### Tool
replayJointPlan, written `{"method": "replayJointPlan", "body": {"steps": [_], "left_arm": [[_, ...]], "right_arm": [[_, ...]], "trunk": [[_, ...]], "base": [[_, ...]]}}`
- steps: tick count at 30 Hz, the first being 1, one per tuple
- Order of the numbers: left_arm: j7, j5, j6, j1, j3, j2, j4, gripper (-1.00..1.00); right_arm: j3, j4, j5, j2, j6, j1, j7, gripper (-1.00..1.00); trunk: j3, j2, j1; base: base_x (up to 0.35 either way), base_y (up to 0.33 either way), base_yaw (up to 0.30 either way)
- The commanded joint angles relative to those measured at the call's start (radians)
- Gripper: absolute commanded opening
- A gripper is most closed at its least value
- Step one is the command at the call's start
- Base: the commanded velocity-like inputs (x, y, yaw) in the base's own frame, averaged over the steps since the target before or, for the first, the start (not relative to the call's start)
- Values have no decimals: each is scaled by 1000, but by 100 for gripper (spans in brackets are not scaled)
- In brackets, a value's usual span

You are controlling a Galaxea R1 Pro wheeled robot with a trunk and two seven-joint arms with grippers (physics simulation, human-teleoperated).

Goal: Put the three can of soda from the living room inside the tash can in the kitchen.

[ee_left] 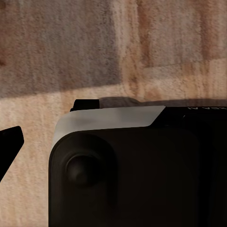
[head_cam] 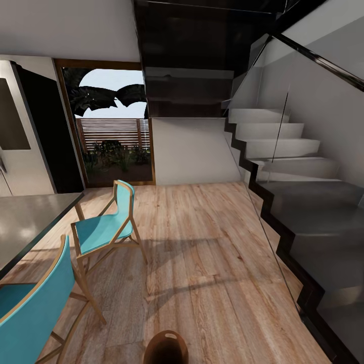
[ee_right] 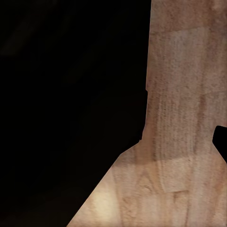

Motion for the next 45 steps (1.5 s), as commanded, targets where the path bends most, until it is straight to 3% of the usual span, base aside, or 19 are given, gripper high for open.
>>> {"method": "replayJointPlan", "body": {"steps": [1,45], "left_arm": [[0,0,0,0,0,0,0,100],[0,0,0,0,0,0,0,100]], "right_arm": [[0,0,0,0,0,0,0,100],[0,0,0,0,0,0,0,100]], "trunk": [[0,0,0],[0,0,0]], "base": [[0,0,0],[0,0,0]]}}
